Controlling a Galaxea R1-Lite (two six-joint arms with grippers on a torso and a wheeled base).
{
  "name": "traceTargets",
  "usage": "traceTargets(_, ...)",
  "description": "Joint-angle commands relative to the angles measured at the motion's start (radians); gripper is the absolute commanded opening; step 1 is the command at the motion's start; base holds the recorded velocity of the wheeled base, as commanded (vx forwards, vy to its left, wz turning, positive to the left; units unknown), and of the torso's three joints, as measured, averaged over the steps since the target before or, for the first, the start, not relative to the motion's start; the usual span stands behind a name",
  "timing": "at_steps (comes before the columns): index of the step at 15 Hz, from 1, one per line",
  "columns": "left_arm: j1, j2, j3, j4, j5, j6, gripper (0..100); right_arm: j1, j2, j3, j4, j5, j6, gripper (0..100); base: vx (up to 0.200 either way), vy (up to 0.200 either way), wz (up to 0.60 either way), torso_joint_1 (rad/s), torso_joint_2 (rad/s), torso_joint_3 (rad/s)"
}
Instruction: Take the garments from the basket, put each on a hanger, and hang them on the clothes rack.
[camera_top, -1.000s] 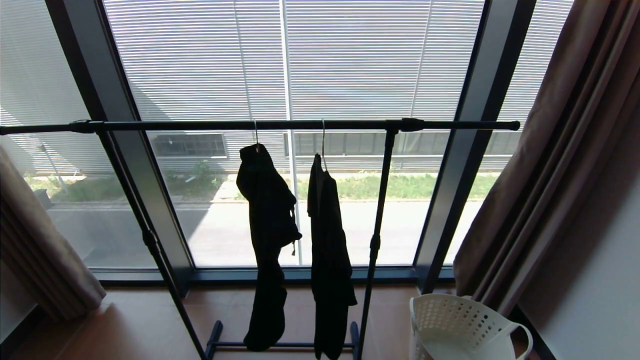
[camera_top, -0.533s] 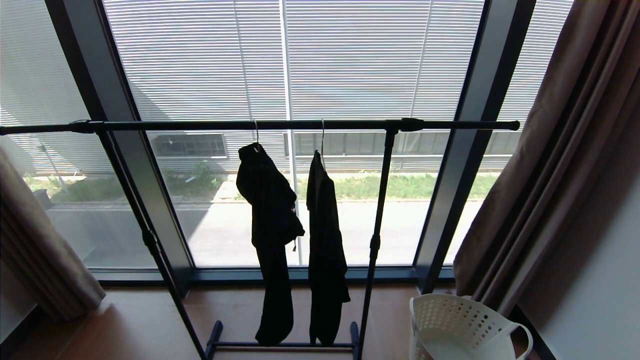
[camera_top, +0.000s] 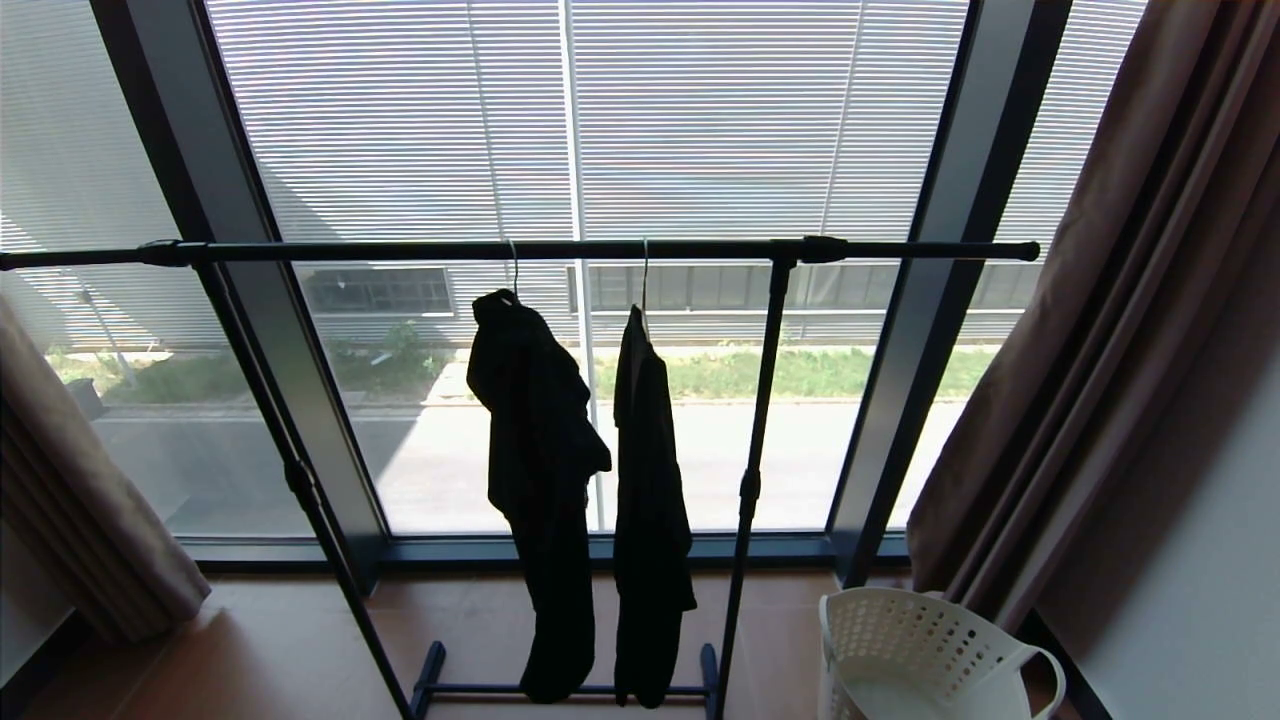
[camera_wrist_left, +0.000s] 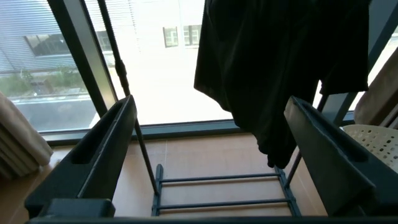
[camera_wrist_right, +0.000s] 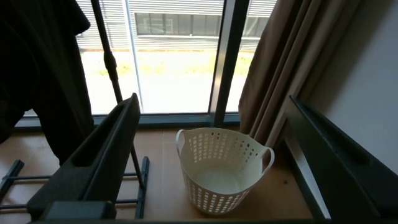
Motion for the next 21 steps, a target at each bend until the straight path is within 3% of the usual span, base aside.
traceTargets(1, 0.001, -0.007, -0.001, 0.002, -0.002, 0.018, 100, 0.0, 0.0, 0.001, 0.0, -0.004, 0.008, 100, 0.0, 0.0, 0.0, 0.0, 0.0, 0.0)
traceTargets(4, 0.001, -0.008, -0.001, 0.002, -0.002, 0.015, 100, 0.0, 0.0, -0.001, 0.0, -0.006, 0.046, 100, 0.0, 0.0, 0.0, 0.0, 0.0, 0.0)
traceTargets(12, 0.001, -0.008, -0.001, 0.002, -0.002, -0.004, 100, 0.0, 0.001, -0.001, 0.002, -0.001, 0.043, 100, 0.0, 0.0, 0.0, 0.0, 0.0, 0.0)
traceTargets(15, 0.002, -0.008, -0.001, 0.002, 0.0, -0.007, 100, 0.023, -0.013, -0.002, 0.002, 0.0, 0.043, 100, 0.0, 0.0, 0.0, 0.0, 0.0, 0.0)
traceTargets(16, 0.002, -0.008, -0.001, 0.002, -0.002, -0.007, 100, 0.06, -0.088, -0.004, 0.008, 0.008, 0.035, 100, 0.0, 0.0, 0.0, 0.0, 0.0, 0.0)
traceTargets(21, 0.002, -0.008, -0.001, 0.002, -0.002, -0.008, 100, 0.056, -0.085, -0.001, 0.002, 0.022, 0.031, 100, 0.0, 0.0, 0.0, 0.0, 0.0, 0.0)
